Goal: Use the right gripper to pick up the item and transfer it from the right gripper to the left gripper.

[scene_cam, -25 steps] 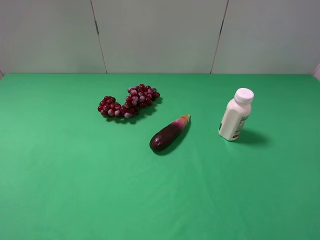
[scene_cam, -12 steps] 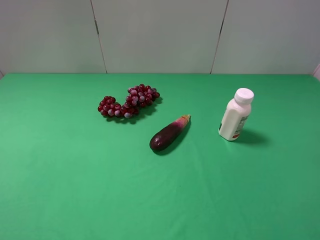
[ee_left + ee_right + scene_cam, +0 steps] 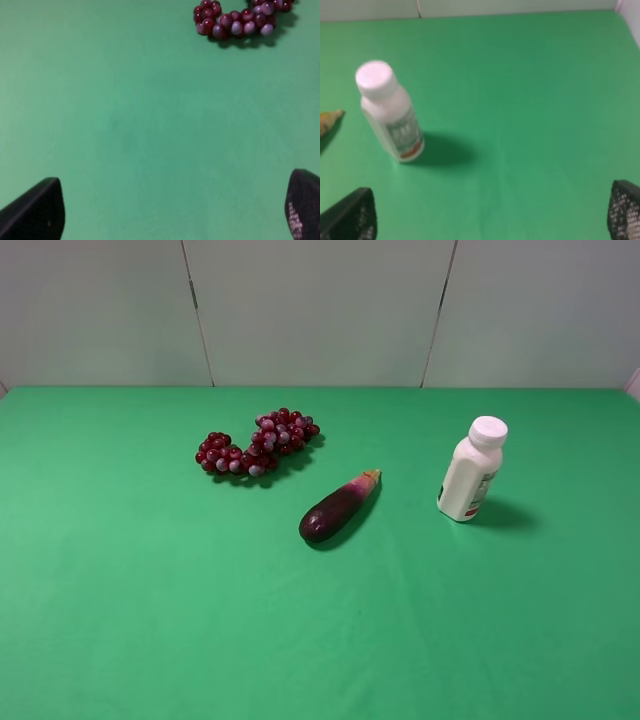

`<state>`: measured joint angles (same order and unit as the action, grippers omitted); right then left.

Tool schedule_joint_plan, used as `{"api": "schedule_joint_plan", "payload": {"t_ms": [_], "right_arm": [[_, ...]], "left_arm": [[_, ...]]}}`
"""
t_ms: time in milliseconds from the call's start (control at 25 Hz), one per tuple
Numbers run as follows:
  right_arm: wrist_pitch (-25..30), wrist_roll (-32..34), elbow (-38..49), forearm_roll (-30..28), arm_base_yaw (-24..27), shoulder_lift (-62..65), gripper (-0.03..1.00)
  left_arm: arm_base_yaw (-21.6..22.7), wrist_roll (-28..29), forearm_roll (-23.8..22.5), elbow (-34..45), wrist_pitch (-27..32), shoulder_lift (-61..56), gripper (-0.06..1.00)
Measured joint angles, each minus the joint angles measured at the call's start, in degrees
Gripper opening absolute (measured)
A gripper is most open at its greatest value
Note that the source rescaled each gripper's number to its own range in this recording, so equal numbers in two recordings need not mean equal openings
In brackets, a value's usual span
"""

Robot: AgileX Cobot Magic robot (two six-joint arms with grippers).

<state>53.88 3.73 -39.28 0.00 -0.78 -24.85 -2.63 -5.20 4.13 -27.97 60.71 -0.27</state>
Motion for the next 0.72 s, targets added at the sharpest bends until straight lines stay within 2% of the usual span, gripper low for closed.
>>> {"api": "schedule_joint_plan", "payload": {"t_ms": [240,440,720], "right_arm": [[-5.85,1.29,-9.79,0.00,0.00,-17.16,1.00],[-5.99,2.65,-14.97,0.00,-0.97,-29.23,1.00],[-2.39,6.03,-23.51,0.30,-8.84,-43.54,1.00]], "left_arm": [[0.00,0.00,0.00,0.00,0.00,0.00,0.73],[0.00,0.00,0.00,0.00,0.00,0.00,0.73],[0.00,0.00,0.00,0.00,0.00,0.00,0.73]]}}
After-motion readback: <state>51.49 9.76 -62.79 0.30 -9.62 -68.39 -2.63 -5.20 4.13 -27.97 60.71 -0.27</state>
